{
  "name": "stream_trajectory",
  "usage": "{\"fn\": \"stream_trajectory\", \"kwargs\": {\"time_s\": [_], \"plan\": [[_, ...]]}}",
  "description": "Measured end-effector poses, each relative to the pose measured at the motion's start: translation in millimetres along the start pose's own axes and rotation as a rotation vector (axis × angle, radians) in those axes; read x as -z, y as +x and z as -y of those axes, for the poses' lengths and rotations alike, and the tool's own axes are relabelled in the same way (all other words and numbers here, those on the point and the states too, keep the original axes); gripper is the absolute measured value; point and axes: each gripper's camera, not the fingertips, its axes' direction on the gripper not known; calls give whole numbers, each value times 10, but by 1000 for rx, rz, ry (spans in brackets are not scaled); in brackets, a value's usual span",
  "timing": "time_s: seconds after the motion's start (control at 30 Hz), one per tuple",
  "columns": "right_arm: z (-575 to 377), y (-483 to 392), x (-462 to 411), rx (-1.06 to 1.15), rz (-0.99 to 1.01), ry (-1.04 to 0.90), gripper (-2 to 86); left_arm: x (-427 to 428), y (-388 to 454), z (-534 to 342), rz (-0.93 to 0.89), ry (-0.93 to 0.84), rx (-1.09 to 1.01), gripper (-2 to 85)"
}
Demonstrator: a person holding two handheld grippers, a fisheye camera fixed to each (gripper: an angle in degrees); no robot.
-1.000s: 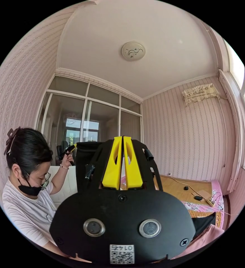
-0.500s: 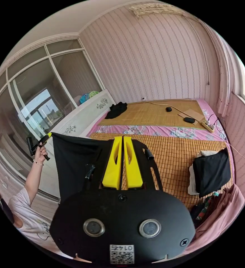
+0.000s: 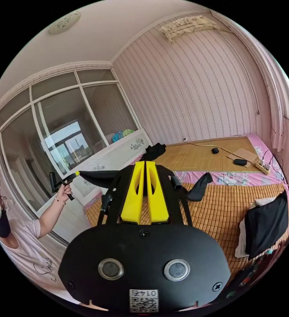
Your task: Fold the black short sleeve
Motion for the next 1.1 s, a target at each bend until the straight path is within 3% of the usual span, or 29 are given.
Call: {"fn": "stream_trajectory", "kwargs": {"time_s": [0.23, 0.47, 0.77, 1.1], "plan": [[-1798, 796, -996, -270, -128, -375, -3, -1369, -700, -1751, 39, -402, 157, -10], [-2633, 1163, -1324, -430, -243, -608, -2, -2044, -970, -2965, 68, -690, 223, -10], [-2917, 1179, -1266, -461, -250, -728, -3, -2489, -933, -3442, 159, -976, 44, -10], [-3001, 1064, -1461, -397, -306, -842, -4, -2952, -845, -3706, 299, -1030, -185, -10]]}}
